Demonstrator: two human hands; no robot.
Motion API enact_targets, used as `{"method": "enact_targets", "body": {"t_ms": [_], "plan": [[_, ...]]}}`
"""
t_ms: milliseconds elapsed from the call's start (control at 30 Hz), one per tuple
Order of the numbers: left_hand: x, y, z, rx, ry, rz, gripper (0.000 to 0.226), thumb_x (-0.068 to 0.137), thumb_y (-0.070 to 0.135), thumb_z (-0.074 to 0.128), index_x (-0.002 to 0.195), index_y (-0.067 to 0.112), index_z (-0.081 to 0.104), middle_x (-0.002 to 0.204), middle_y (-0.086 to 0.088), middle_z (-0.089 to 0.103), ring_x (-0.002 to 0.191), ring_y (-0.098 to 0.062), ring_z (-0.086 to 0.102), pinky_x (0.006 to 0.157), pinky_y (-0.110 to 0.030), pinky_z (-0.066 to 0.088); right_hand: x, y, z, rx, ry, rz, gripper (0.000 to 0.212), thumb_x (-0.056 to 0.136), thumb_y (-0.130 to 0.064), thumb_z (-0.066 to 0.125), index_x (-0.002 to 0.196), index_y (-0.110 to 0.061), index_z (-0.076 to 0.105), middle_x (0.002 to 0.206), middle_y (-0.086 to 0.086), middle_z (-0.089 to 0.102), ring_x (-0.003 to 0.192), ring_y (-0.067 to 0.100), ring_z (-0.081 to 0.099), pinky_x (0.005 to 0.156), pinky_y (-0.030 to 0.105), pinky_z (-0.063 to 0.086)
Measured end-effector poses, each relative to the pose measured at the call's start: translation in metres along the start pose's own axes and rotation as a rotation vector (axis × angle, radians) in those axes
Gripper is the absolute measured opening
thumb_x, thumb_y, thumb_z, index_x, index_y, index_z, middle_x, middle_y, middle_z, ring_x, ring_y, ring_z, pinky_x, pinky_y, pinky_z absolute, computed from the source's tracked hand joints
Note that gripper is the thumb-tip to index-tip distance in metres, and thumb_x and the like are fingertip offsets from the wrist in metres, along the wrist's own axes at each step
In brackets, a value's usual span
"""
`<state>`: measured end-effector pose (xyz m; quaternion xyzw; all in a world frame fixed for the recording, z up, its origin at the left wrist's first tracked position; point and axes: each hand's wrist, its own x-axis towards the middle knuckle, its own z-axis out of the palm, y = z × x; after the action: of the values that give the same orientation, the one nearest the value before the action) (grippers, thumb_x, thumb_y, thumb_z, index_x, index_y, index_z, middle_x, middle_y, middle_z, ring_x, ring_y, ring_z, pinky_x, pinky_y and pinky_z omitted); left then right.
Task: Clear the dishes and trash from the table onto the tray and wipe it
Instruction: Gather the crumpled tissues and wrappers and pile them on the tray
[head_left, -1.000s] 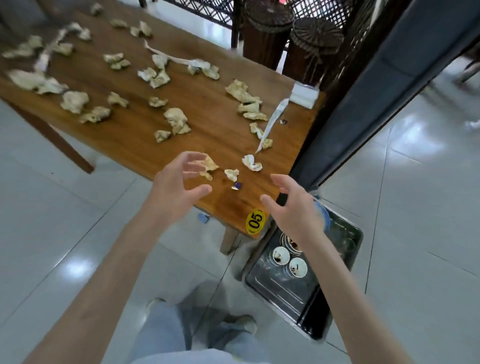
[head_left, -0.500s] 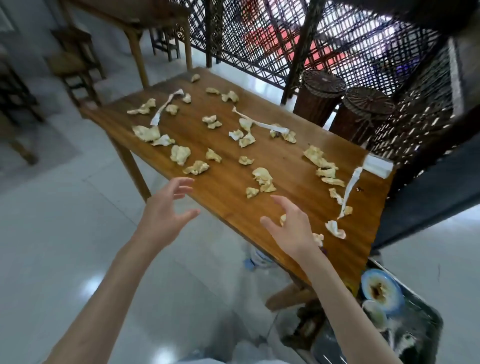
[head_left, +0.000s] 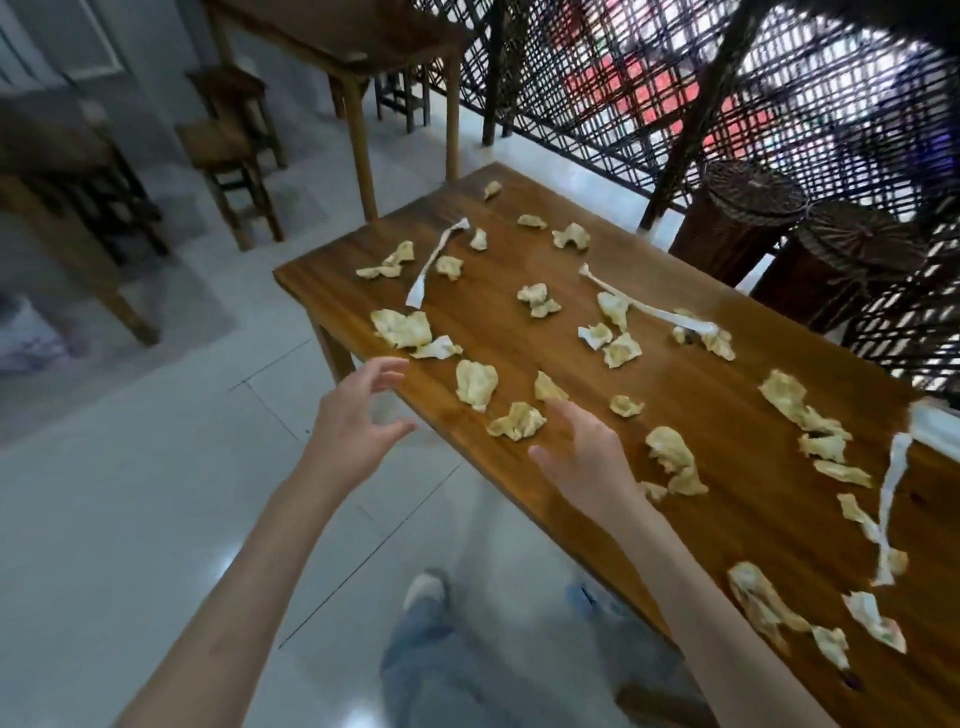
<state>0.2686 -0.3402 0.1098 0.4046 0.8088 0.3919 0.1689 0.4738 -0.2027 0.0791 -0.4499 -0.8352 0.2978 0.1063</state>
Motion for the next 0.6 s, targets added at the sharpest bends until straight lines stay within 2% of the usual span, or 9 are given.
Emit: {"method": "enact_targets", "body": {"t_ms": [100, 200, 267, 333, 400, 533, 600], "plan": [[0.057, -0.024, -0.012, 0.016, -0.005, -0.019, 0.058, 0.071, 0.021, 0.081, 0.121, 0.029, 0.051, 0.122, 0.007, 0.059, 0.108, -0.005, 0.052, 0.085, -0.020, 0.040, 0.054, -0.017, 0.021, -0.005, 0.039, -0.009, 0.058, 0.083, -0.032, 0.068, 0.134, -0.028, 0.043, 0.135, -0.005, 0.050, 0.124, 0.017, 0.047, 0.097, 0.031, 0.044], [0.112, -0.046, -0.022, 0.025, -0.031, -0.012, 0.056, 0.071, 0.021, 0.080, 0.118, 0.032, 0.051, 0.124, 0.005, 0.059, 0.113, -0.011, 0.054, 0.083, -0.018, 0.040, 0.105, -0.033, 0.041, -0.010, 0.038, 0.016, 0.059, 0.082, -0.031, 0.069, 0.134, -0.029, 0.042, 0.134, -0.005, 0.051, 0.122, 0.017, 0.048, 0.096, 0.034, 0.047], [0.143, -0.062, -0.026, 0.050, -0.054, -0.012, 0.056, 0.072, 0.020, 0.080, 0.120, 0.030, 0.051, 0.124, 0.005, 0.058, 0.112, -0.010, 0.054, 0.078, -0.007, 0.038, 0.135, -0.043, 0.054, -0.029, 0.051, 0.026, 0.060, 0.081, -0.032, 0.070, 0.135, -0.030, 0.042, 0.135, -0.004, 0.050, 0.122, 0.018, 0.048, 0.096, 0.033, 0.047], [0.167, -0.075, -0.028, 0.067, -0.096, -0.002, 0.057, 0.072, 0.019, 0.079, 0.122, 0.027, 0.052, 0.123, 0.006, 0.059, 0.108, -0.008, 0.054, 0.066, 0.001, 0.037, 0.155, -0.051, 0.067, -0.054, 0.058, 0.055, 0.061, 0.081, -0.034, 0.069, 0.136, -0.031, 0.040, 0.137, -0.005, 0.048, 0.125, 0.017, 0.046, 0.094, 0.031, 0.045], [0.189, -0.086, -0.028, 0.086, -0.133, 0.009, 0.058, 0.072, 0.019, 0.080, 0.122, 0.027, 0.052, 0.121, 0.007, 0.059, 0.108, -0.007, 0.053, 0.073, -0.001, 0.036, 0.172, -0.056, 0.079, -0.080, 0.057, 0.080, 0.062, 0.082, -0.036, 0.068, 0.137, -0.032, 0.039, 0.139, -0.007, 0.047, 0.127, 0.016, 0.044, 0.095, 0.031, 0.044], [0.233, -0.106, -0.022, 0.094, -0.224, 0.028, 0.060, 0.071, 0.019, 0.080, 0.123, 0.026, 0.052, 0.120, 0.006, 0.059, 0.111, -0.009, 0.053, 0.089, -0.020, 0.044, 0.199, -0.065, 0.102, -0.059, 0.000, 0.151, 0.068, 0.081, -0.037, 0.068, 0.140, -0.032, 0.035, 0.141, -0.008, 0.043, 0.130, 0.015, 0.039, 0.101, 0.032, 0.041], [0.253, -0.120, -0.016, 0.109, -0.288, 0.038, 0.061, 0.071, 0.020, 0.081, 0.123, 0.027, 0.052, 0.120, 0.007, 0.058, 0.110, -0.007, 0.052, 0.088, -0.018, 0.044, 0.209, -0.070, 0.116, -0.068, -0.015, 0.189, 0.072, 0.080, -0.038, 0.070, 0.141, -0.031, 0.033, 0.143, -0.008, 0.042, 0.131, 0.014, 0.037, 0.103, 0.031, 0.038]]}}
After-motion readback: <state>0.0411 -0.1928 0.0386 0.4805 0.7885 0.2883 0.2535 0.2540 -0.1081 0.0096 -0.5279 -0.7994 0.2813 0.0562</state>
